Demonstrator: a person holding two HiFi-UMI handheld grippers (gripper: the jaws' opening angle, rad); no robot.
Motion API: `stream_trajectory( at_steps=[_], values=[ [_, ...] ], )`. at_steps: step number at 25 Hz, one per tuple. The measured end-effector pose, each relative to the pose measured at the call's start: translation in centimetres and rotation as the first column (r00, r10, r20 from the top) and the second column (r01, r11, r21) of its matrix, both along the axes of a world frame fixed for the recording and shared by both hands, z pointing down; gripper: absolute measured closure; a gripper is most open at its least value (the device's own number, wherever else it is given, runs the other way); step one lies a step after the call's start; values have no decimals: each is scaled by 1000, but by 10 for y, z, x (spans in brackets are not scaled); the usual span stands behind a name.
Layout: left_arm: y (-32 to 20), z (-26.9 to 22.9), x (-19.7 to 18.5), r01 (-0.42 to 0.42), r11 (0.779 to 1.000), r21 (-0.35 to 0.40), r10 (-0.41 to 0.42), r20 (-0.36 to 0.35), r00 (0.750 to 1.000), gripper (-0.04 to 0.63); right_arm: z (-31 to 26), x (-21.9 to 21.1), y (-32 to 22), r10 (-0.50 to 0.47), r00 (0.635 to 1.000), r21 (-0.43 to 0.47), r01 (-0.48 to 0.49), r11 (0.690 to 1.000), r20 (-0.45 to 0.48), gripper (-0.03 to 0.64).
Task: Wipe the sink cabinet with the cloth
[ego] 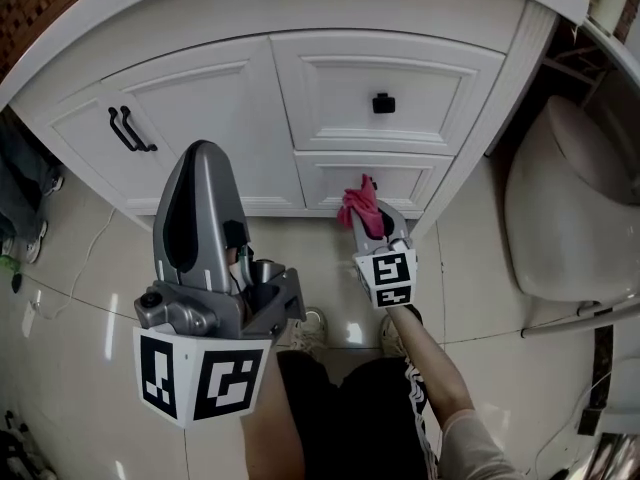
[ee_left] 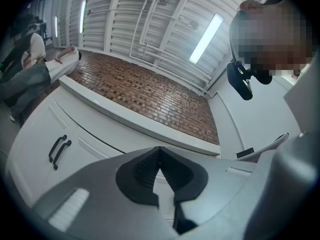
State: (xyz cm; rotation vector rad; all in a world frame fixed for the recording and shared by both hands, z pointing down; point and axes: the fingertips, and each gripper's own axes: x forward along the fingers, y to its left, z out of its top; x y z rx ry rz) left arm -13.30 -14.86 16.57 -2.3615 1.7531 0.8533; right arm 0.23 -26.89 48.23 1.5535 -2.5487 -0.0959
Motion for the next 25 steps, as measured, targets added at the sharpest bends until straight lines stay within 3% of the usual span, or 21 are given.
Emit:
stream_trajectory(
  at_steps=[6, 8, 11, 14, 18, 25],
  values=[
    [5, -2, -18, 29, 1000, 3, -29, -3, 1000, 581, 30, -88, -8, -206, 960, -22, 206, 978, -191, 557],
    [6, -2, -20, 27, 1000, 5, -27, -17, 999, 580, 41, -105, -19, -224, 952, -44, 219, 975, -211, 557],
    [6, -5, -14, -2, 1000, 18, 2, -8, 1000, 581, 50, -105, -36, -182, 967, -78, 170, 982, -178, 558],
    [5, -6, -10, -10, 1000, 23, 9, 21, 1000, 581, 55, -82, -42, -130, 976, -84, 117, 990, -177, 560],
    [4, -3, -13, 4, 1000, 11, -4, 0, 1000, 581, 62, -17, -50, 5, 988, -103, -21, 994, -155, 560],
    [4, -2, 8, -21, 1000, 7, 21, 24, 1000, 581, 71, 98, -48, 200, 964, -107, -220, 970, -173, 558]
  ],
)
